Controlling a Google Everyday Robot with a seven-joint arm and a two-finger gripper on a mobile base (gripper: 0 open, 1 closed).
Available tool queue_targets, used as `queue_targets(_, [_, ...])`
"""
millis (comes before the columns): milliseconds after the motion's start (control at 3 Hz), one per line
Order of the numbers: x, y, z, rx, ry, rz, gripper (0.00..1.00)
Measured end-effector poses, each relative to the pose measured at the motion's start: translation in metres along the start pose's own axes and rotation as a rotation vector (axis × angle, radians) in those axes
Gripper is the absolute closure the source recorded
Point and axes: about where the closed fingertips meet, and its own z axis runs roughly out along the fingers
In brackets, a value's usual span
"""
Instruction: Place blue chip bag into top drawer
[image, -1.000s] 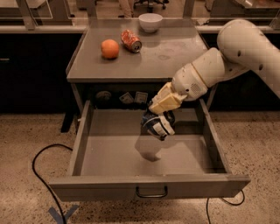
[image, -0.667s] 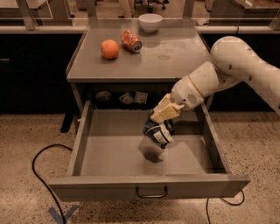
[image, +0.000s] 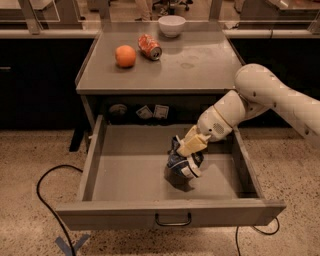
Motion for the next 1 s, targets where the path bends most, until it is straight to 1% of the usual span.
queue_targets(333, [0.0013,0.0002,0.0012,-0.003,0.001,0.003,1.00])
queue_targets(667, [0.0013,0.0002,0.0013,-0.003,0.001,0.003,0.81])
queue_targets(1000, [0.0013,0.0002,0.0013,-0.003,0.001,0.003,0.58])
